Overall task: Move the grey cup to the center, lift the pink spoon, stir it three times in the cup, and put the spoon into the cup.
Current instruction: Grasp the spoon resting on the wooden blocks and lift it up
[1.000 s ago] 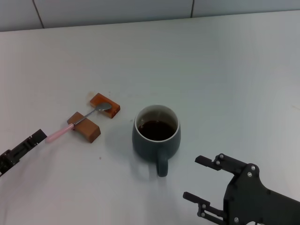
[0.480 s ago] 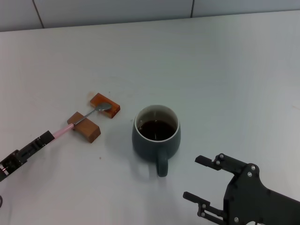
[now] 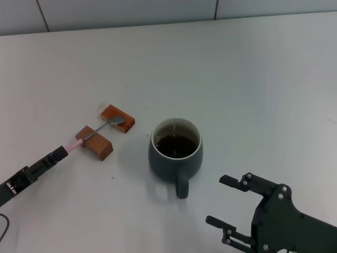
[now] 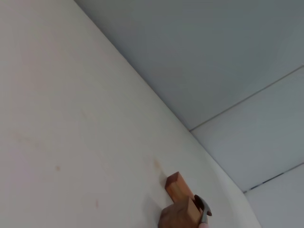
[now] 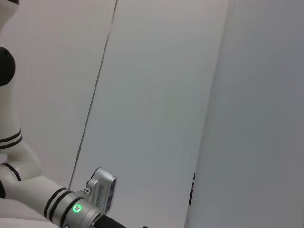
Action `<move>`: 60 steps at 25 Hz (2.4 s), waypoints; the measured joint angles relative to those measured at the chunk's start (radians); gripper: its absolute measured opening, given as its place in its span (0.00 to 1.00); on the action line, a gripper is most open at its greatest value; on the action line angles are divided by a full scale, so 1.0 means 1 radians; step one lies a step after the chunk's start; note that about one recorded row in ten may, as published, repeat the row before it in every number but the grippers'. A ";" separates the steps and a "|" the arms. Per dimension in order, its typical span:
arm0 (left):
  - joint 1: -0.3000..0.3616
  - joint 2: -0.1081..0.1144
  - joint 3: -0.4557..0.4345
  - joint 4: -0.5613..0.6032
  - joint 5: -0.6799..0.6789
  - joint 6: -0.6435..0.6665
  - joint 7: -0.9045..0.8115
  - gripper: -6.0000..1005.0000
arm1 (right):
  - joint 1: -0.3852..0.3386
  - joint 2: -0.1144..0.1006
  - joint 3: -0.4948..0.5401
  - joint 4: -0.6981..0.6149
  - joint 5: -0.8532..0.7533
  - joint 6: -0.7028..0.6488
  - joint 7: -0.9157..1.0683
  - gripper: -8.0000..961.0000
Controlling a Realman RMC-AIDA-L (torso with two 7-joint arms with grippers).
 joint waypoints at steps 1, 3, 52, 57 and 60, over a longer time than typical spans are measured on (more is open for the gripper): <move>0.000 0.000 0.000 0.000 0.000 0.000 0.000 0.83 | 0.000 0.000 0.000 0.000 0.000 0.000 0.000 0.66; -0.003 -0.001 0.002 0.000 0.000 -0.003 -0.001 0.83 | 0.000 0.000 0.000 0.001 0.000 0.000 0.000 0.66; -0.097 0.000 0.008 -0.038 0.031 -0.040 -0.142 0.75 | -0.006 0.001 0.009 0.014 0.000 0.001 -0.003 0.66; -0.100 -0.001 0.000 -0.038 0.041 -0.052 -0.154 0.74 | -0.006 0.002 0.009 0.014 0.000 0.001 -0.004 0.66; -0.101 -0.002 -0.001 -0.038 0.042 -0.058 -0.159 0.73 | -0.006 0.001 0.009 0.014 0.000 0.001 -0.004 0.66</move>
